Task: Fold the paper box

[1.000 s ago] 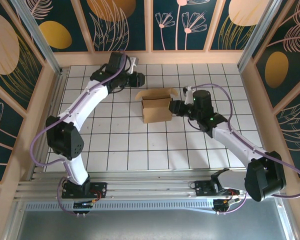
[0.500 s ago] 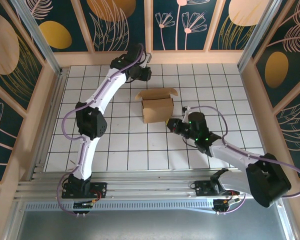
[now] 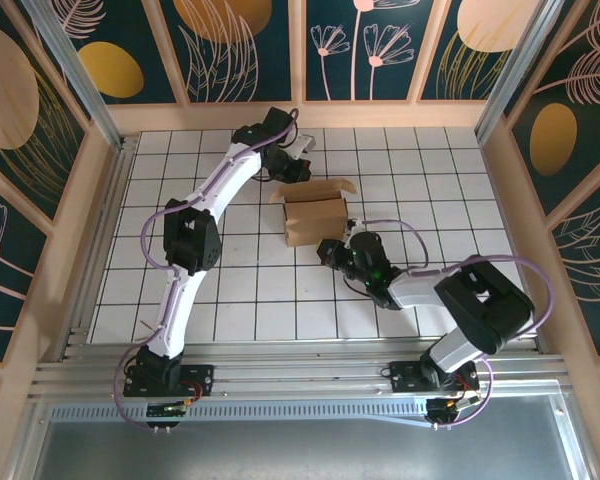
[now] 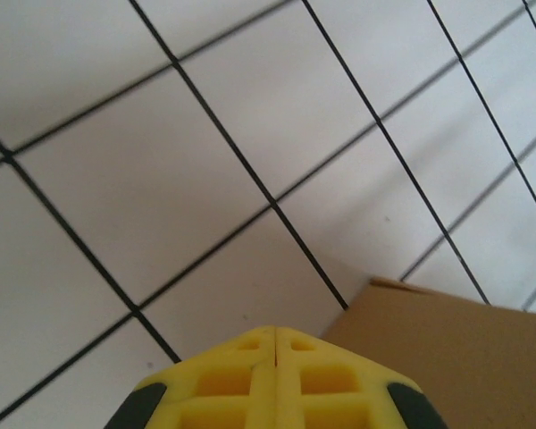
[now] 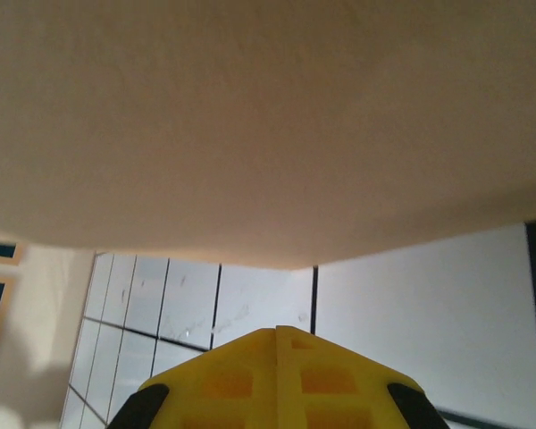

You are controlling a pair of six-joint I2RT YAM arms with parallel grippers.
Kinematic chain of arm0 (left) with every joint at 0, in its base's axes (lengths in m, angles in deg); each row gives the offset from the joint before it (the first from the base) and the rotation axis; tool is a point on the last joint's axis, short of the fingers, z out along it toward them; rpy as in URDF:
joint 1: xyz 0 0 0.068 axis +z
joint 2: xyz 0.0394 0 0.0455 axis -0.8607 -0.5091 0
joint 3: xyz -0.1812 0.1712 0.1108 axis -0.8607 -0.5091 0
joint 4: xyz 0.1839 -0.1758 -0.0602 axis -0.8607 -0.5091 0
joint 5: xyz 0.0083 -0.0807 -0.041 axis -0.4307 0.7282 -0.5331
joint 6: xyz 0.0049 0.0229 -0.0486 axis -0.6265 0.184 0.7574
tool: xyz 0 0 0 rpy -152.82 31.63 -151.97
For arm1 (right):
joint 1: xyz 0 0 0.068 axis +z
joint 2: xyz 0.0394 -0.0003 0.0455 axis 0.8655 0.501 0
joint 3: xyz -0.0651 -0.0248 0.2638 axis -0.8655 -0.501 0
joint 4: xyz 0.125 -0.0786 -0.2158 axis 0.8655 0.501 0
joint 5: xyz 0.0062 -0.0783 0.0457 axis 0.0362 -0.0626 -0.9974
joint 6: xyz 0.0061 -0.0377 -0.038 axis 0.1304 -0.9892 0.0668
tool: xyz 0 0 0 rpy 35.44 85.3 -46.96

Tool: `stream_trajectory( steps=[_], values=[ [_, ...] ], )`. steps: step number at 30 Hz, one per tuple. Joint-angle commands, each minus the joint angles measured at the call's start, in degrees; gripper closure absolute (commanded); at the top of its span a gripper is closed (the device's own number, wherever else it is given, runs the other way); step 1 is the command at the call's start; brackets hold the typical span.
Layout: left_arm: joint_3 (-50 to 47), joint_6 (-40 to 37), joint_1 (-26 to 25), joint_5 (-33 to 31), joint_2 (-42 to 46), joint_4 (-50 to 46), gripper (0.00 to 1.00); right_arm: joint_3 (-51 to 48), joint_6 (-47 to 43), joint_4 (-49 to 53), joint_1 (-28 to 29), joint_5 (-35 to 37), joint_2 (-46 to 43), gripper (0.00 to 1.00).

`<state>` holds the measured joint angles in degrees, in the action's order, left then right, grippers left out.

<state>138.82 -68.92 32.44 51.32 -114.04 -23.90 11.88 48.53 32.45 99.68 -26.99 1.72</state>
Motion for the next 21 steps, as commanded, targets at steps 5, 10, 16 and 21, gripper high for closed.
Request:
stream_trajectory(
  steps=[5, 10, 16, 21],
  values=[
    [-0.9, -3.7, 0.1, 8.7, -1.2, -5.2, 0.98, 7.2, 0.4, -5.7, 0.3, 3.8, 6.8, 1.00],
    [-1.2, -4.4, 0.1, 9.8, -1.8, -6.3, 0.98, 9.8, 1.2, -3.3, 0.3, 5.1, 9.2, 1.00],
    [-2.2, -3.7, 0.0, 12.6, -2.0, -6.4, 0.98, 12.2, 0.6, -2.0, 0.2, 6.7, 11.3, 1.00],
    [-4.6, -4.9, -0.3, 10.5, -1.2, -6.4, 0.98, 15.2, 0.6, 1.3, 0.3, 8.5, 11.9, 1.00]
  ],
)
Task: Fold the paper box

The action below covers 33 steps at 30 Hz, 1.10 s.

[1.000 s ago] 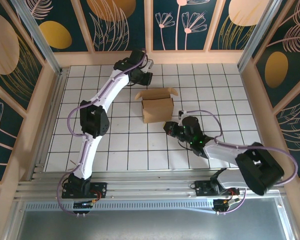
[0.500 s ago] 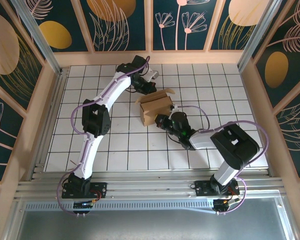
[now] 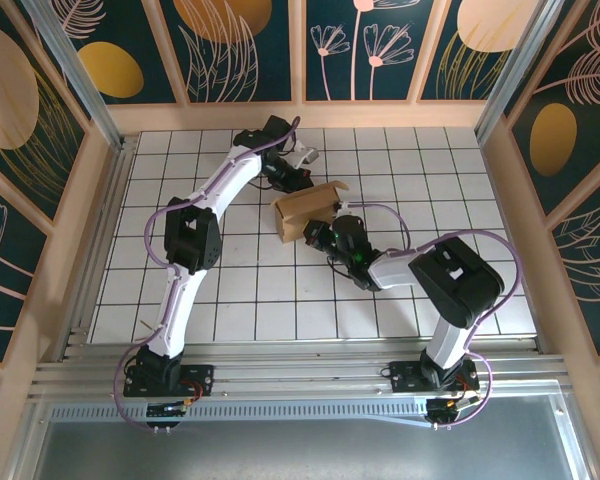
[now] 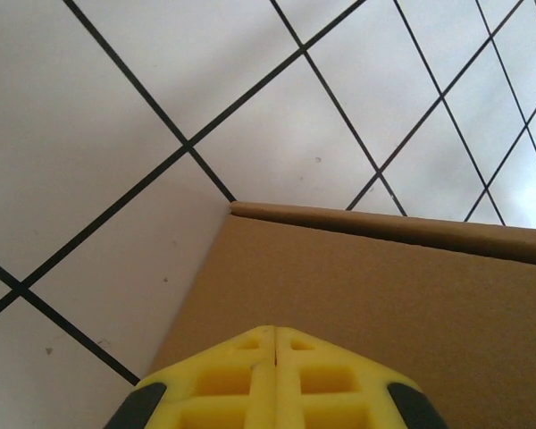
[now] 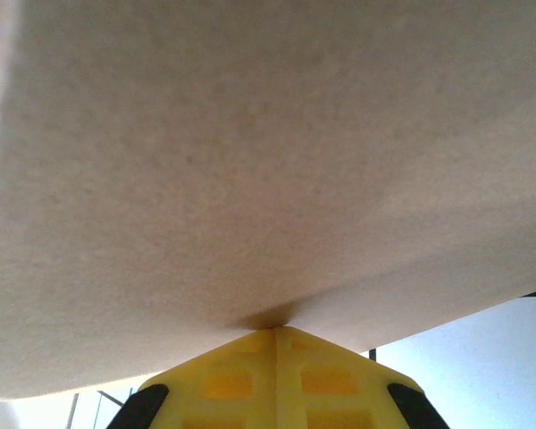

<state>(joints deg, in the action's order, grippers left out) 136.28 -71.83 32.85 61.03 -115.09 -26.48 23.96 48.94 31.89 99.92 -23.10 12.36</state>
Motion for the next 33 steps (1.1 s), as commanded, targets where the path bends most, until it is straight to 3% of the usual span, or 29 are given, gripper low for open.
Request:
stream_trajectory(
  steps=[1, 5, 9, 13, 18, 21, 23, 25, 29, 33],
  values=[
    [-2.2, -2.2, -0.8, 0.8, -0.2, -3.9, 0.98, 3.8, 0.1, 2.8, 0.0, 4.8, 1.4, 1.00],
    [-2.3, -1.7, -0.7, -1.3, 0.3, -3.3, 0.92, 5.5, -1.1, 4.8, 0.1, 5.1, 1.3, 1.00],
    [-0.6, 1.7, -0.5, -11.8, 2.9, 0.7, 0.83, 3.5, -1.7, 5.4, 0.8, 5.1, -2.0, 1.00],
    [4.6, 6.4, 0.3, -22.9, 4.5, 4.5, 0.81, 1.4, -5.1, 8.1, 2.4, 5.3, -7.8, 0.97],
    [5.2, 9.9, 1.1, -28.0, 8.7, 10.4, 0.80, -0.8, -8.6, 13.1, 2.8, 4.6, -15.9, 0.92],
    [2.7, 14.2, 1.3, -35.5, 13.4, 10.9, 0.81, -0.9, -14.8, 18.3, 1.7, 4.3, -21.9, 0.88],
    [-3.1, 19.5, 1.3, -43.1, 19.4, 11.2, 0.82, -0.4, -18.2, 22.0, -2.3, 2.2, -25.1, 0.85],
    [-16.2, 25.8, 1.3, -47.3, 29.1, 14.9, 0.82, -0.4, -19.6, 23.0, -10.8, -4.8, -26.4, 0.86],
    [-47.4, 36.5, 1.3, -46.3, 50.9, 29.4, 0.82, 1.3, -19.8, 19.7, -24.8, -20.1, -21.6, 0.91],
    [-76.0, 53.7, 1.4, -44.3, 69.9, 43.6, 0.86, 6.5, -16.5, 14.8, -31.2, -34.1, -10.0, 1.00]
  ],
)
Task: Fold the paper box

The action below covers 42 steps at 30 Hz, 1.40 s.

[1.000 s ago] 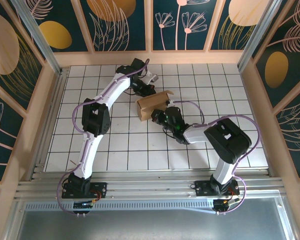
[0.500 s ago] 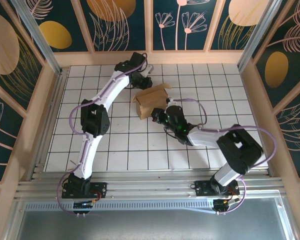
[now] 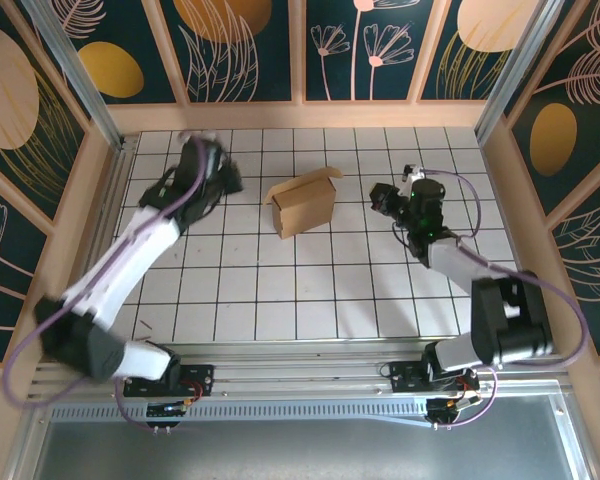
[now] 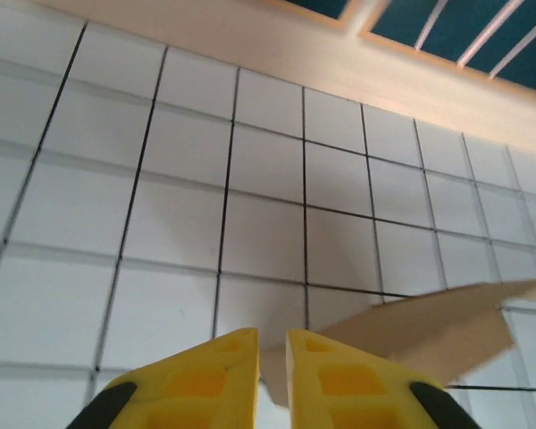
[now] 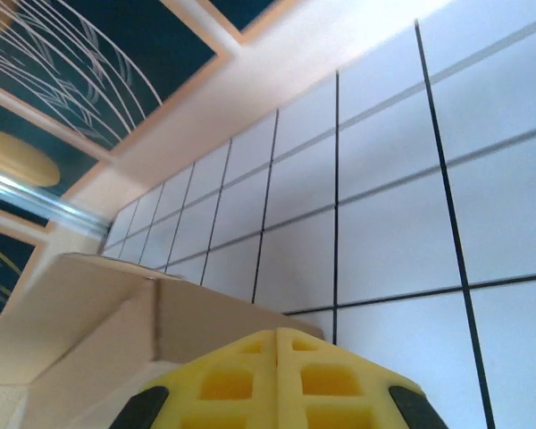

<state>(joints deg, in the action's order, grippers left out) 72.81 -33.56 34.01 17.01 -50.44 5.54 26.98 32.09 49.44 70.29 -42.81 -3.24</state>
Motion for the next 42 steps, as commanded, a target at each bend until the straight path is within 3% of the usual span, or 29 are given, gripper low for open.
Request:
stream_trajectory(
  steps=[1, 4, 7, 12, 17, 24, 29, 34, 39, 42],
  values=[
    [-19.0, 20.0, 0.3, 0.9, 9.3, 15.5, 0.87, 5.2, 0.7, -3.3, -1.7, -16.3, 8.4, 1.00],
    [-33.5, 32.7, 0.2, 5.3, 16.3, 28.0, 0.89, 8.9, 2.5, -7.1, -1.0, -19.9, 14.5, 1.00],
    [-39.9, 39.0, 0.3, 12.4, 13.2, 40.6, 0.90, 11.6, 3.7, -8.8, 0.0, -20.8, 18.7, 1.00],
    [-32.3, 35.1, 0.3, 23.3, -1.7, 46.7, 1.00, 13.0, 5.8, -11.5, 1.9, -21.7, 22.2, 1.00],
    [-29.1, 34.9, 0.3, 22.1, -8.5, 50.5, 1.00, 12.9, 7.0, -12.8, 4.6, -22.8, 23.7, 1.00],
    [-26.6, 39.0, 0.4, 29.6, -19.0, 60.6, 1.00, 8.2, 9.5, -15.7, 6.8, -20.1, 21.7, 1.00],
    [-26.9, 39.6, 1.1, 29.8, -20.4, 62.2, 1.00, 5.7, 9.9, -16.1, 7.6, -18.6, 19.7, 1.00],
    [-27.6, 35.1, 1.3, 27.4, -16.4, 57.1, 0.99, 4.3, 6.5, -12.1, 7.0, -13.7, 14.1, 0.99],
    [-26.0, 22.4, 1.5, 14.1, -5.0, 41.3, 0.74, 1.2, 0.3, -7.3, 3.5, -5.3, 3.5, 0.87],
    [-24.4, 11.0, 1.5, 7.0, 1.4, 35.6, 0.73, 0.5, -6.8, -4.9, 1.9, -2.3, -2.2, 0.84]
  ],
)
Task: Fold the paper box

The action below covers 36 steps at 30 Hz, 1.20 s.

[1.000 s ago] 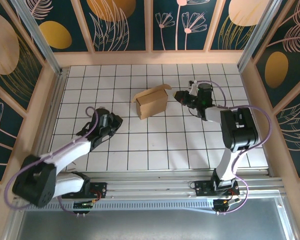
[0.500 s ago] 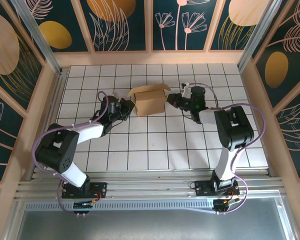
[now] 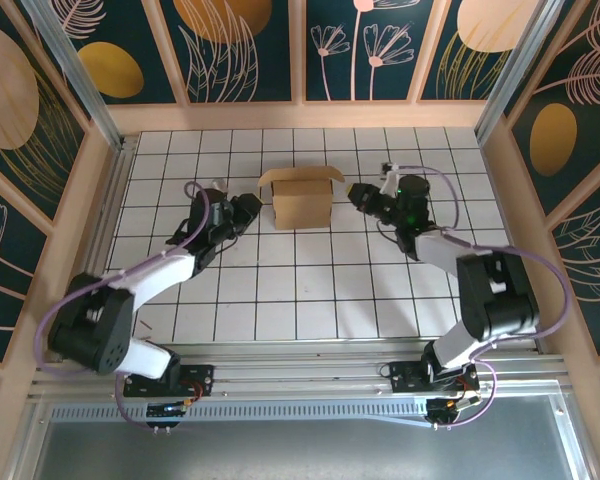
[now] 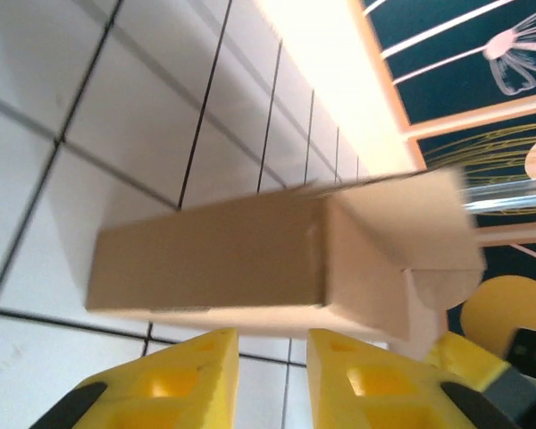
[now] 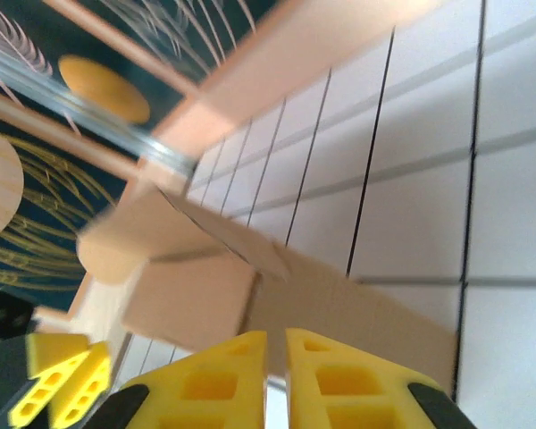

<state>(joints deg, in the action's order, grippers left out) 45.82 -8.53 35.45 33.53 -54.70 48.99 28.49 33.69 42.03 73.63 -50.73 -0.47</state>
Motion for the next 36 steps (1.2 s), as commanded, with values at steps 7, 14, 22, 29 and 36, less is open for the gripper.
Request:
stream_trajectory(
  steps=[7, 14, 22, 29, 36],
  values=[
    [23.5, -47.4, 0.2, -4.4, -1.2, -30.5, 0.65, 12.0, -32.4, 19.0, -1.4, -4.9, -1.9, 0.55],
    [41.6, -54.5, 1.5, 3.2, -13.6, -46.1, 0.57, 29.0, -39.0, 38.2, -1.3, -11.7, 7.9, 0.58],
    [53.1, -59.0, 2.1, 7.6, -23.2, -53.5, 0.55, 37.3, -38.8, 43.7, -0.6, -14.3, 14.6, 0.60],
    [53.5, -61.2, 3.1, 11.4, -24.9, -55.5, 0.54, 39.3, -39.6, 46.7, 0.3, -14.7, 16.3, 0.64],
    [51.9, -62.0, 3.3, 12.3, -24.8, -55.0, 0.53, 38.5, -40.0, 47.9, 0.6, -13.5, 15.6, 0.64]
  ],
)
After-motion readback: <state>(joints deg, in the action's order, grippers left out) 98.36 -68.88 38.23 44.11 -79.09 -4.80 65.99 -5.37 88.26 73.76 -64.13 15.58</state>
